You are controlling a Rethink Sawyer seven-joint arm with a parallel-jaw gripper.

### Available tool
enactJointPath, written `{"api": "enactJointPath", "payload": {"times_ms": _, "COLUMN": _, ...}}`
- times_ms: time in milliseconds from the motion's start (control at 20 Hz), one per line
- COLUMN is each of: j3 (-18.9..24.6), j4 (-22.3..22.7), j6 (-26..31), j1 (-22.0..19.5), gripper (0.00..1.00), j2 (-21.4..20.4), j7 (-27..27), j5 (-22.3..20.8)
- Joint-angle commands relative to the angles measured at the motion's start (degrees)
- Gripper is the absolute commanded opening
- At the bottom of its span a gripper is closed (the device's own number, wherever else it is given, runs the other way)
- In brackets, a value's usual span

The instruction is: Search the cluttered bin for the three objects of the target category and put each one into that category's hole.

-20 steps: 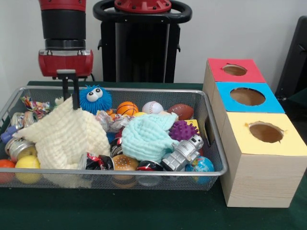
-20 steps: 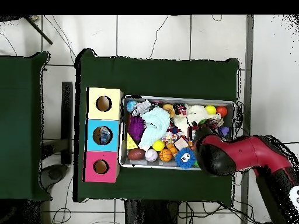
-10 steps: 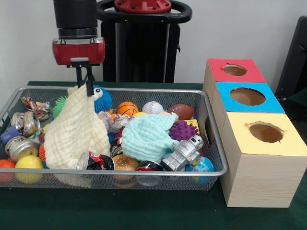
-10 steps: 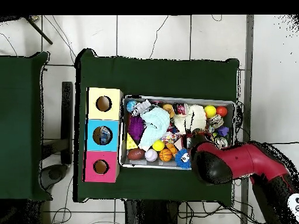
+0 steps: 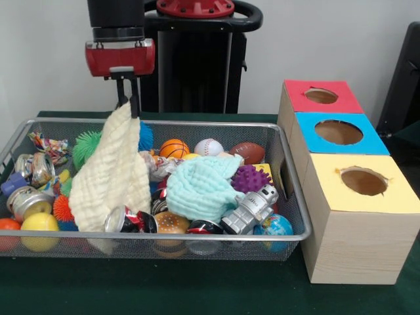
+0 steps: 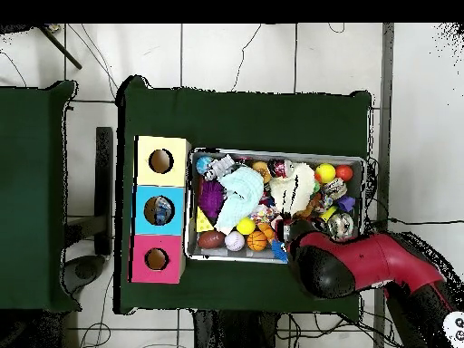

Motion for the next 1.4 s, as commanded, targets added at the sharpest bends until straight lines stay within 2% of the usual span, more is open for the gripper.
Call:
{"api": "enactJointPath", "payload": {"times_ms": 50, "j3": -1.8, "j4": 5.0, "j6": 5.7, "j1": 0.9, "gripper": 0.00, "j2": -3.8, "j7": -3.1, "j5": 3.2}}
{"api": "enactJointPath", "payload": {"times_ms": 550, "j3": -0.2, "j4": 10.0, "j6": 6.0, "j1": 0.7, "gripper": 0.00, "j2": -9.4, "j7": -3.2, "j5": 8.9}}
{"api": "enactJointPath", "payload": {"times_ms": 750, "j3": -0.2, "j4": 12.3, "j6": 5.5, "j1": 2.0, "gripper": 0.00, "j2": -10.5, "j7": -1.8, "j5": 10.8}}
{"api": "enactJointPath", "payload": {"times_ms": 1050, "j3": -5.5, "j4": 15.0, "j6": 0.6, "j1": 8.9, "gripper": 0.00, "j2": -8.9, "j7": 6.1, "j5": 8.7}}
{"api": "enactJointPath", "payload": {"times_ms": 1400, "j3": -10.1, "j4": 15.2, "j6": -2.5, "j1": 14.9, "gripper": 0.00, "j2": -7.3, "j7": 8.4, "j5": 8.3}}
